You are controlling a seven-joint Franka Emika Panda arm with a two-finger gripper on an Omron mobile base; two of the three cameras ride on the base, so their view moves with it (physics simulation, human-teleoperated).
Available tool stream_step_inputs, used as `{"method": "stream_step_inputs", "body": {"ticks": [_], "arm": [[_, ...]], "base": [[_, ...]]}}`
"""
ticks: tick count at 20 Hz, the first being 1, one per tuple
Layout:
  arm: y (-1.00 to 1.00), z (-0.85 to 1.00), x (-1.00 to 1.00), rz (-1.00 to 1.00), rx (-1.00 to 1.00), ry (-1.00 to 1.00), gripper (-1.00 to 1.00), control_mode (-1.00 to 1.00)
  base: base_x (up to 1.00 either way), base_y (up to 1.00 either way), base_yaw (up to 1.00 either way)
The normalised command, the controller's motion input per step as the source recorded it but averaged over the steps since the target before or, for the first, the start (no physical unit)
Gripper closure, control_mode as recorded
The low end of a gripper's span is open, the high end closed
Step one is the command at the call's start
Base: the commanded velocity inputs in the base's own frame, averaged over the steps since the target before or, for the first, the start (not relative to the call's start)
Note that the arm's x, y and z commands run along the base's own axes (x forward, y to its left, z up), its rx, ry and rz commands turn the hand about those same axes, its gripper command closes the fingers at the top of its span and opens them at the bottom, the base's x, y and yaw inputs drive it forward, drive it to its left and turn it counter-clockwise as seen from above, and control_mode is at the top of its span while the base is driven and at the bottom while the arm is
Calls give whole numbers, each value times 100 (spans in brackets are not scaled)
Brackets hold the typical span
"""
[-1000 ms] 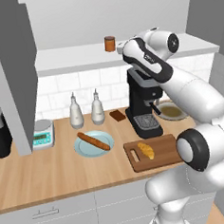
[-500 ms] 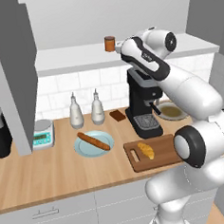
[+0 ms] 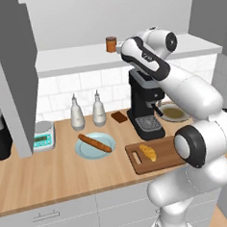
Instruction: From the different types of pastries on the counter, select a croissant and place it on the cutting board. Then retrieve a jar of jam from the cabinet and place it alongside the croissant on the cutting board.
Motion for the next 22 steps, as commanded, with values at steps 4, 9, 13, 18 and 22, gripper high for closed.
{"method": "stream_step_inputs", "body": {"ticks": [4,9,13,18,22], "arm": [[32,0,36,0,-1,6,-100,-100],[35,0,34,0,-2,6,-100,-100],[-9,0,5,0,0,0,-100,-100],[-11,0,7,1,0,0,-100,-100],[0,0,11,0,0,0,-100,-100]], "base": [[0,0,0],[0,0,0],[0,0,0],[0,0,0],[0,0,0]]}}
